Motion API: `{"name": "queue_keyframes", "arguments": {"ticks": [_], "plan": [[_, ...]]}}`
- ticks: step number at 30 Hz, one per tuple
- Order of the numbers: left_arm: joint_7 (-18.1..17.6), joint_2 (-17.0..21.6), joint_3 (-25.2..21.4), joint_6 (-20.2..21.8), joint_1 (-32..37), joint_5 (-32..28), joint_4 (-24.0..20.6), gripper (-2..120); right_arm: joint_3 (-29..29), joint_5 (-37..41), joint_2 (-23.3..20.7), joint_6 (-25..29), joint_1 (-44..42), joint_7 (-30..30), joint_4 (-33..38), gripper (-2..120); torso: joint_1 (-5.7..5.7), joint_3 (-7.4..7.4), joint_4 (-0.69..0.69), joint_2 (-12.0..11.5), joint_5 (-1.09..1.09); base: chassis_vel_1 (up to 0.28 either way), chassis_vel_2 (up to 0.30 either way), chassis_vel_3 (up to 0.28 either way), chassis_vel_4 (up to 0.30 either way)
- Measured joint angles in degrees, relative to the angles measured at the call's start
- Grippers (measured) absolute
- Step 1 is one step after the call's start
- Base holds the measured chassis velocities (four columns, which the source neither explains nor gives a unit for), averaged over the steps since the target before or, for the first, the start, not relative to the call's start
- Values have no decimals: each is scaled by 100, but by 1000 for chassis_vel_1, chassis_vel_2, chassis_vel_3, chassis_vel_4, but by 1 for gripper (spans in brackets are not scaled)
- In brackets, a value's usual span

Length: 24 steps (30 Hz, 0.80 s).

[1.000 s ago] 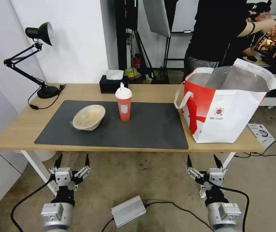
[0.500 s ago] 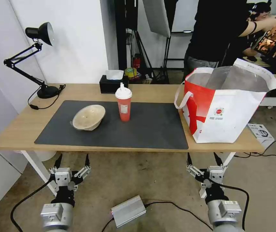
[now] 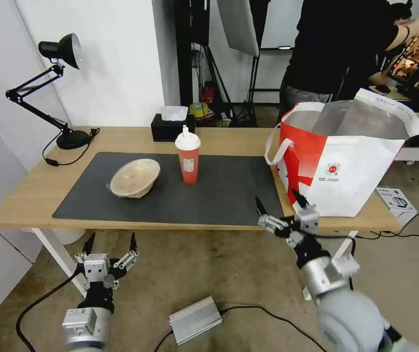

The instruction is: Pick up the trash from the table and place it into the takeout bag.

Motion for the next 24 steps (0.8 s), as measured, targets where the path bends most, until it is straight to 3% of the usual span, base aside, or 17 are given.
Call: {"name": "queue_keyframes", "arguments": {"ticks": [6,12,24], "plan": [[1,-43,-19,3,-10,44,8,100,-504,723,-243,-298,916,-24,-165,100,0,0,1,0,0,0,0,0,0],[3,-92,-61,7,-18,70,30,100,-1378,1413,-370,-735,2190,-178,-636,100,0,-1,1,0,-1,0,0,0,0],[-3,-108,-158,10,-38,65,34,100,-2593,1966,-25,-1105,3857,-271,-1556,100,0,-1,0,0,-1,0,0,0,0]]}}
